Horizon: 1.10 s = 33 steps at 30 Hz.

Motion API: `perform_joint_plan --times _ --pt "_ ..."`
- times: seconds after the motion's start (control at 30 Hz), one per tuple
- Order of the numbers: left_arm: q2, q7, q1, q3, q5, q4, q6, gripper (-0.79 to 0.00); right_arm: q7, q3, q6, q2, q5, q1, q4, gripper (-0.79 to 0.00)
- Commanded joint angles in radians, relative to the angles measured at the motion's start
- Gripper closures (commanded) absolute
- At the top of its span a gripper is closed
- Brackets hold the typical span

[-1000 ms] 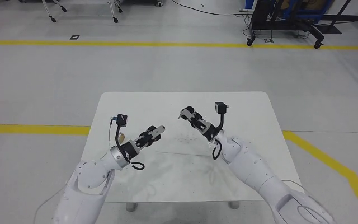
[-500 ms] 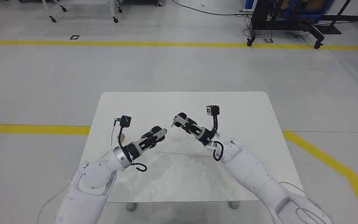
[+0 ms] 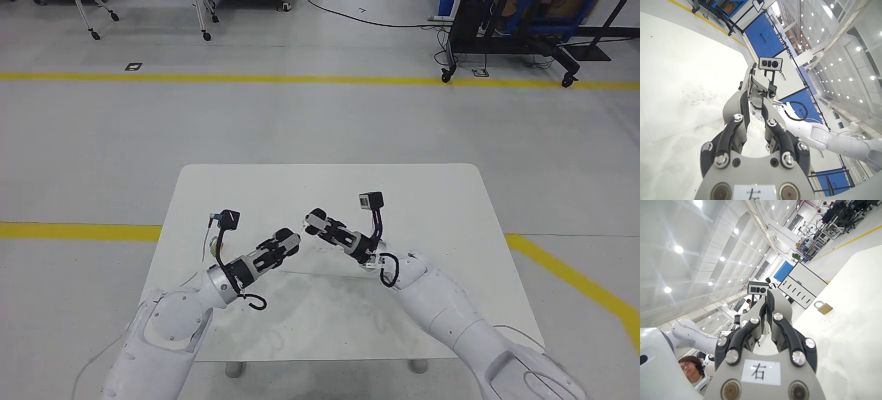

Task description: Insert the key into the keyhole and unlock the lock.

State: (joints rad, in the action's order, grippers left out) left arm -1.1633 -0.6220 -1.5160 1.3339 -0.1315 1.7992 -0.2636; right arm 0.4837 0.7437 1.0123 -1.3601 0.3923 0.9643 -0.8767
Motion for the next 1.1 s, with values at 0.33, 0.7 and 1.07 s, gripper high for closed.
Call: perform_joint_plan --times 0.33,0.7,1.07 --pt "0.003 0.035 0.001 -0.017 -0.041 -0.001 0.016 -0.203 0.081 0.022 0.000 -0.016 0.056 0.013 0.003 0.000" --pt "0.005 0.057 0.003 -0.018 -0.050 -0.002 0.027 -0.172 0.149 0.021 0.000 -0.030 0.077 0.020 0.008 0.000" --pt "0.009 0.061 -0.004 -0.023 -0.070 0.001 0.024 -0.074 0.133 0.030 0.000 -0.046 0.063 0.008 0.046 0.000"
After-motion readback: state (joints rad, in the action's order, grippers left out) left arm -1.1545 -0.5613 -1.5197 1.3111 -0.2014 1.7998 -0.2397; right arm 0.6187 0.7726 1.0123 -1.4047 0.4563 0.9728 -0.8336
